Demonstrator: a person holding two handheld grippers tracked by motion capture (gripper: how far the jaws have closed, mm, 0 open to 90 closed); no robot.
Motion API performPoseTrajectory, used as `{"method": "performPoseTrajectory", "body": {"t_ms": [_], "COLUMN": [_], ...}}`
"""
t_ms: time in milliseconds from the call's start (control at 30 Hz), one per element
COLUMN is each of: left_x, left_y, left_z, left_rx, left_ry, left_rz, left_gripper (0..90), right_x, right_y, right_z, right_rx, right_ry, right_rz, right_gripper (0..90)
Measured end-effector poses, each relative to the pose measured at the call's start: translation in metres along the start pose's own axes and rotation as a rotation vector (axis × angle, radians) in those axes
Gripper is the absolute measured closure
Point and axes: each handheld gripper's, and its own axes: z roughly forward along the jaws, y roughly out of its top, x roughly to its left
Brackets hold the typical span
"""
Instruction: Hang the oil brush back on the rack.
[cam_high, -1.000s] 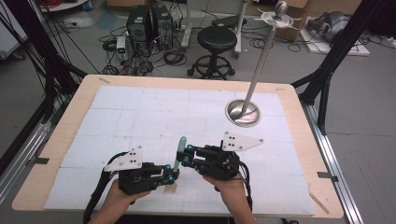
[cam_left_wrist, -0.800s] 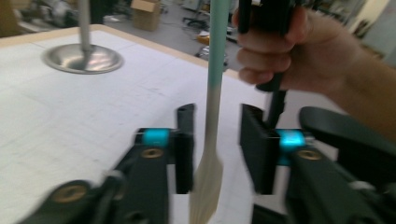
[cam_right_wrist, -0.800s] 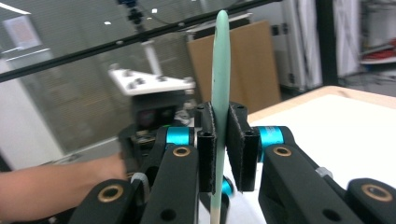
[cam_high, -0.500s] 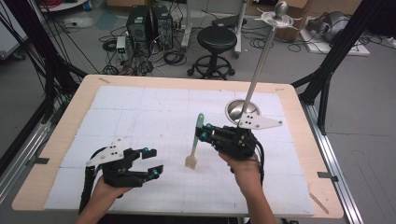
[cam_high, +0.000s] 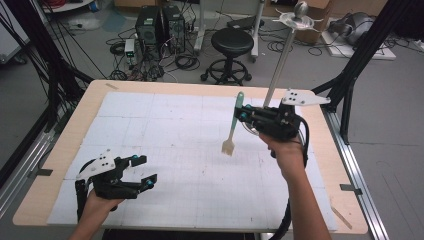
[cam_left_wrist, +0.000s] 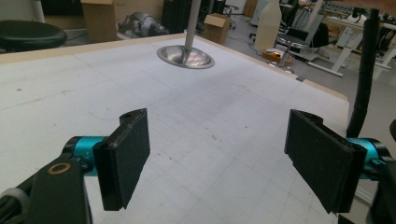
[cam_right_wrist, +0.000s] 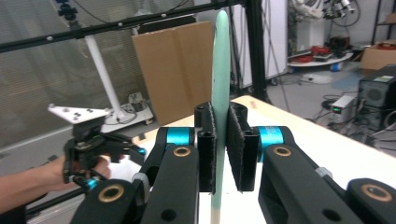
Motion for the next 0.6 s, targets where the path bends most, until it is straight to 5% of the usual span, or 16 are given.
{"method": "performPoseTrajectory", "body": {"t_ms": [167, 600], "left_x": [0.005, 0.010], "left_y": [0.000, 0.002], "left_z": [-0.005, -0.011], "left_rx": [-0.017, -0.043], "left_ry": [0.023, 0.044], "left_rz": [-0.002, 0.012], "left_gripper": [22.7, 22.6], "right_x": [-0.019, -0.064], "right_y": [0.019, 0.067], "right_z": [-0.016, -0.045], "right_rx": [-0.039, -0.039], "right_ry": [-0.011, -0.090], "right_rz": [0.003, -0.005], "right_gripper": [83.0, 83.0]}}
